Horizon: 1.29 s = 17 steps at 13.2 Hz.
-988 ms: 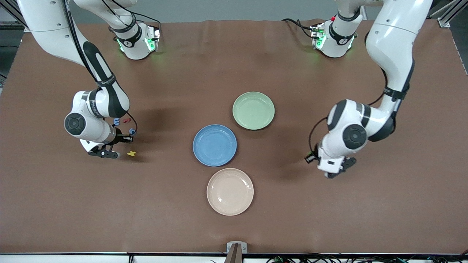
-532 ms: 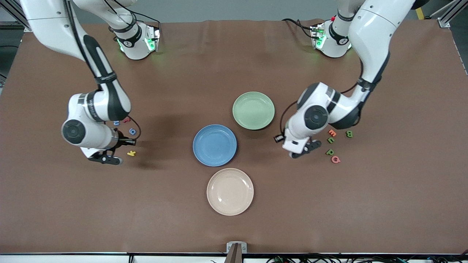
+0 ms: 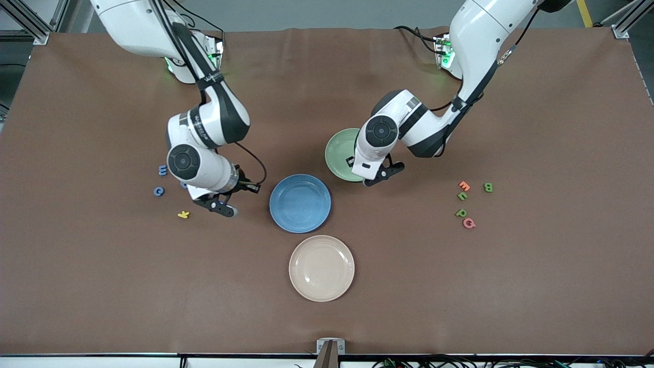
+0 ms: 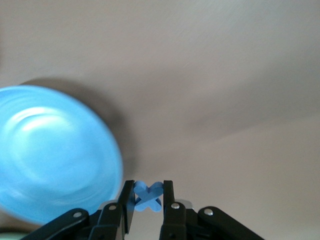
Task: Sort letters by color into matching plates
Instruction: 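Move blue X over blue plate with the right gripper while the left gripper drops N, then release blue X on the blue plate with the right gripper while the left gripper returns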
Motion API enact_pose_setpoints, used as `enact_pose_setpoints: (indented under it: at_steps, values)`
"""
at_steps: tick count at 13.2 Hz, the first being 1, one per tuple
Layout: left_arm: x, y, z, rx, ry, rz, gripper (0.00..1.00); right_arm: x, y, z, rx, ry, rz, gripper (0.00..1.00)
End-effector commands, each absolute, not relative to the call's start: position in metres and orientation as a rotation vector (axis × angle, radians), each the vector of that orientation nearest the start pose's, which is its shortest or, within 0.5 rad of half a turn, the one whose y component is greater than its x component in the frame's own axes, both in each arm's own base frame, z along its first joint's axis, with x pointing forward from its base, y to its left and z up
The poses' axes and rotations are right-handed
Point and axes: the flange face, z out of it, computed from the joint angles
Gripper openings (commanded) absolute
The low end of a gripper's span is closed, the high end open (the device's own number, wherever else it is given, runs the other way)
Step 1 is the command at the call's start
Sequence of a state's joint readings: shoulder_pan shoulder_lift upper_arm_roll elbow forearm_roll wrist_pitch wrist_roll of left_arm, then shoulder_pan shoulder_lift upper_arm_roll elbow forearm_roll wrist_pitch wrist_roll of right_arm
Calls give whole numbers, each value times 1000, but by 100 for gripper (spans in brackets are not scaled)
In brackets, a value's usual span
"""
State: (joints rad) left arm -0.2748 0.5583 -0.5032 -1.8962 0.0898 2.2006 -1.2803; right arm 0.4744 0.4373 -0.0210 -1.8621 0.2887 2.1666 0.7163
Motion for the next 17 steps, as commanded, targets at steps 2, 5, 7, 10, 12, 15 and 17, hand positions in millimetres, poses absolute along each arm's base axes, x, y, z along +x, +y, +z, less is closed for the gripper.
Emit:
enact_pose_setpoints:
  at_steps: [2, 5, 7, 10, 12, 15, 17]
  values:
    - [436, -424, 220, -2919, -860, 413, 74, 550, 354, 258, -2874, 818, 368, 15]
    - [468, -409, 246, -2932, -961, 344, 100, 539, 399, 238, -2856, 889, 320, 15]
    - [507, -371, 266, -2945, -1028, 272, 100, 538, 414, 231, -2851, 908, 316, 15]
    - [551, -313, 268, -2952, -924, 122, 100, 534, 425, 221, -2846, 914, 290, 16]
    - [574, -267, 265, -2938, -893, 75, 100, 531, 427, 215, -2855, 921, 280, 16]
    - [600, -205, 257, -2948, -806, 51, 100, 534, 423, 214, -2855, 930, 274, 19]
    - [615, -163, 237, -2933, -796, -12, 99, 532, 425, 213, -2858, 930, 282, 43]
